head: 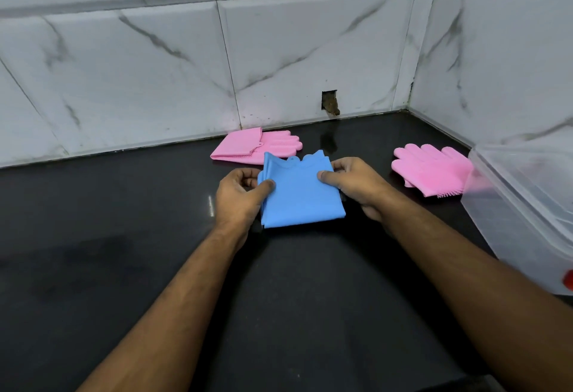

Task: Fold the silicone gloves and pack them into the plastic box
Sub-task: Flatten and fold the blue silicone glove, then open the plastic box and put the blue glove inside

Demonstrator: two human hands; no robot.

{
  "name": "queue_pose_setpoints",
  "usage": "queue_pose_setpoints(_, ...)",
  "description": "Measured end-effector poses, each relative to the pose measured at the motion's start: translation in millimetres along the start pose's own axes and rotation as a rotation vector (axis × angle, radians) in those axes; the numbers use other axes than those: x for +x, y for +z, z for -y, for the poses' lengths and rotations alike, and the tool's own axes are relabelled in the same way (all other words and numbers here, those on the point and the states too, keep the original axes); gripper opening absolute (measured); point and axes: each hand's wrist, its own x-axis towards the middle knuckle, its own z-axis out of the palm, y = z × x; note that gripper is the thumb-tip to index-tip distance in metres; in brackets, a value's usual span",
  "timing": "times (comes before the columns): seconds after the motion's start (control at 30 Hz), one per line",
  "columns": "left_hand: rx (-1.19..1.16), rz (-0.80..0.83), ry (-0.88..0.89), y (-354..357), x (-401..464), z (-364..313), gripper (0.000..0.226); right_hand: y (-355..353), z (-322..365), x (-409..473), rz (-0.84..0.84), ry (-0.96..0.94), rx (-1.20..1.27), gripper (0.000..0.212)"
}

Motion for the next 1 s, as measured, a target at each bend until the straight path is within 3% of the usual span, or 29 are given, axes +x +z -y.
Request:
queue_pose_setpoints(0.27, -0.068, 0.075, -0.033, 27.1, 11.2, -9.0, 0.016, -21.1, 0.8, 5.0, -0.068, 0.067, 0.082, 0.022)
queue_pose_setpoints(0.37, -0.053, 0.110, -0.057, 27.3, 14.5, -7.6, 0.014, -29.5, -2.1, 10.5, -0.034, 0.073, 0.014, 0.024)
queue_pose_setpoints(0.53, 0.044, 0.092, -0.068, 28.9, 18.8, -4.5, 0.016, -31.0, -10.5, 17.1, -0.120, -0.003, -0.231, 0.022)
queue_pose_setpoints(0.73, 0.436, -0.124, 0.197, 41.4, 3.3, -7.3, 0.030, -33.5, -13.2, 19.5, -0.233, -0.127, -0.565, 0.047)
queue_pose_setpoints(0.87, 0.506, -0.219, 0.352, 44.3, -8.9, -16.3, 0.035, -31.9, -11.2, 14.8, -0.333, -0.218, -0.521, 0.057)
queue_pose_setpoints(1.0, 0.508, -0.169, 0.548, 52.1, -28.9, -25.2, 0.028, -26.8, -6.9, -0.5, -0.467, -0.360, -0.419, 0.044)
